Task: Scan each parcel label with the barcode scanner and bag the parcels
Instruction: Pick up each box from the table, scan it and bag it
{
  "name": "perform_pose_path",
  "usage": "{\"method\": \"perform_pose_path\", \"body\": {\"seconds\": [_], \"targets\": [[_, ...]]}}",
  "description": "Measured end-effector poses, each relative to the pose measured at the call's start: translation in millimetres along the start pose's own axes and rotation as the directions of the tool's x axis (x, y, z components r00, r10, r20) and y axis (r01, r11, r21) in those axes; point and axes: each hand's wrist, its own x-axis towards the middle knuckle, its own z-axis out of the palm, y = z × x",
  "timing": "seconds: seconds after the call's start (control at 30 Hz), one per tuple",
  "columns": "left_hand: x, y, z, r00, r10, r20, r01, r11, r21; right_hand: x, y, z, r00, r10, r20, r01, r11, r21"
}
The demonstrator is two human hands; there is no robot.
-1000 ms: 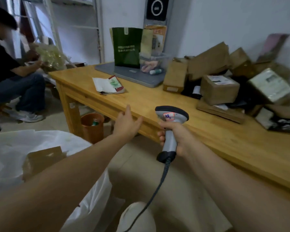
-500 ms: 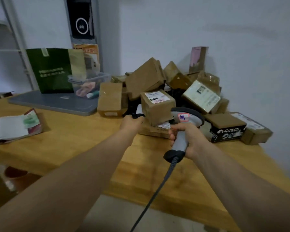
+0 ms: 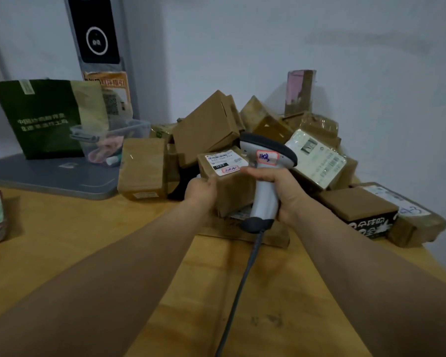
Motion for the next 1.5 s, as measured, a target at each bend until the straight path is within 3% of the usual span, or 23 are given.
{"method": "perform_pose_path", "body": {"seconds": [0.13,0.23,0.37,0.5,0.6,0.7,0.83,0.9,1.03,1.23,1.5], "targets": [[-13,2,-13,0.988,-0.149,0.040,0.155,0.954,-0.259,-14,4,-2,0.999,0.003,-0.046,-0.002,1.000,0.023],[-39,5,-30,0.978,-0.179,0.103,0.205,0.900,-0.385,-40,8,-3,0.997,-0.002,-0.079,0.005,1.000,0.031],[-83,2,-63,0.945,-0.230,0.231,0.304,0.879,-0.367,-92,16,3,0.996,0.014,-0.090,-0.008,0.998,0.068],[-125,-12,-104,0.840,-0.358,0.407,0.507,0.786,-0.354,-149,26,9,0.996,0.058,-0.066,-0.052,0.994,0.094],[-156,-27,-131,0.784,-0.370,0.497,0.578,0.728,-0.369,-183,40,15,0.992,0.113,-0.050,-0.110,0.992,0.064],[-182,-37,-151,0.837,-0.292,0.462,0.469,0.817,-0.335,-209,53,24,0.984,0.173,-0.040,-0.170,0.983,0.073],[-202,-44,-180,0.931,-0.216,0.295,0.305,0.903,-0.303,-240,56,34,0.998,0.055,-0.034,-0.057,0.997,-0.061],[-206,-48,-193,0.953,-0.192,0.235,0.258,0.919,-0.297,-252,54,40,0.998,0.064,0.006,-0.063,0.994,-0.088],[-213,-48,-209,0.979,-0.137,0.149,0.168,0.960,-0.222,-265,50,57,0.987,0.101,0.128,-0.081,0.984,-0.156],[-220,-43,-223,0.998,-0.026,0.057,0.031,0.996,-0.082,-269,37,76,0.988,0.082,0.128,-0.055,0.977,-0.206],[-220,-50,-234,1.000,-0.014,0.011,0.014,1.000,-0.021,-270,29,90,0.988,0.085,0.133,-0.064,0.986,-0.156]]}}
